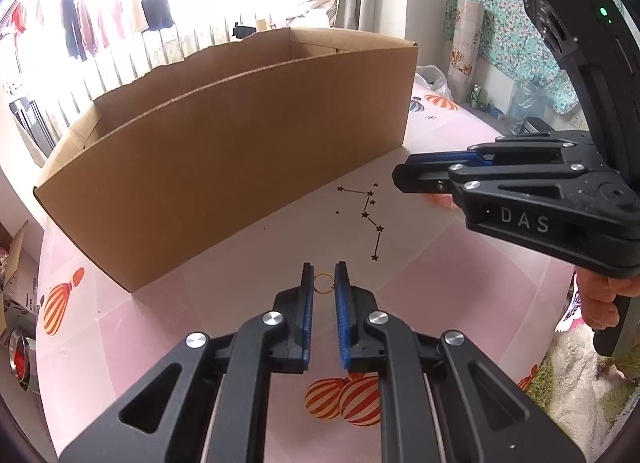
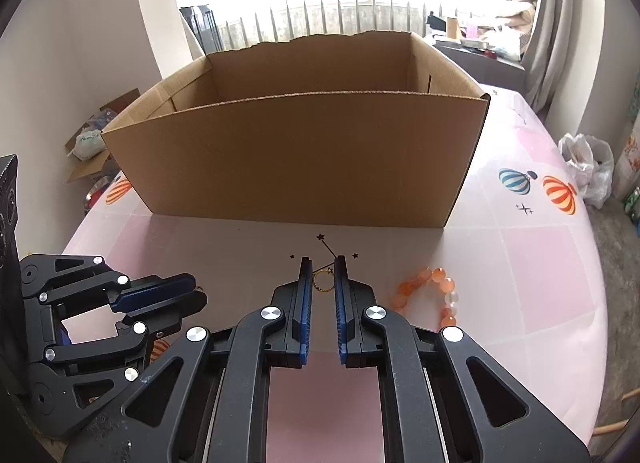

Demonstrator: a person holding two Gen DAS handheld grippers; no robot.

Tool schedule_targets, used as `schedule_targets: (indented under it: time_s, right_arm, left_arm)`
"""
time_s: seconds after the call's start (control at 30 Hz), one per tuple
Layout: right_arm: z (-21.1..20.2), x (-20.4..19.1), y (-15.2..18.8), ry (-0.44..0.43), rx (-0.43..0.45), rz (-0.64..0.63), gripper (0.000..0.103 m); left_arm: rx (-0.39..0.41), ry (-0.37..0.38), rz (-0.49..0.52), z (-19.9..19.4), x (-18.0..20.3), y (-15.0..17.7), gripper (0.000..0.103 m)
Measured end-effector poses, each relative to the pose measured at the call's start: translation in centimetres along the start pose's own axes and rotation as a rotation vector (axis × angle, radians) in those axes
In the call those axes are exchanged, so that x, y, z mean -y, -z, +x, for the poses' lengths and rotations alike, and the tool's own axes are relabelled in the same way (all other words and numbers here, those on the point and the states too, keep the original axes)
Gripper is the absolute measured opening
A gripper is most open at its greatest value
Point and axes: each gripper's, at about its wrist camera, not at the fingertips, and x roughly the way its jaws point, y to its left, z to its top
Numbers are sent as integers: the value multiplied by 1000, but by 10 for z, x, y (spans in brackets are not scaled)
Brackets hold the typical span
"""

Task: Organize jewelry
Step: 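Carry both gold rings into the box and open both grippers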

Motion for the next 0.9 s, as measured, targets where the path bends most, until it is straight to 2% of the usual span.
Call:
schedule_targets:
  time_s: [0.2,0.37,0.43,0.5,0.6,0.77,0.9]
  right_arm:
    - [-30,-4,-18,-44,78,-12,9]
    - [-57,-2,-56,-83,173,-70,9]
    - [-60,3,-74,-114,183,-88,9]
    - [-53,8,-93,-147,156,-104,9]
    - [-34,15,-115,-195,73,-128,9]
    - [20,23,-141,-219,-136,-159,9]
    - [55,27,-143,-234,-267,-184,9]
  left_arm:
    - [80,38,-17,-30,-8,-22,10]
    - [190,53,6,-55,-20,-55,10]
    - [207,52,10,-56,-26,-71,10]
    - [202,55,11,-50,-32,-88,10]
    - [144,97,-16,-32,-44,-113,10]
    - [-65,173,-91,24,-70,-142,10]
    - [-221,227,-173,60,-87,-144,10]
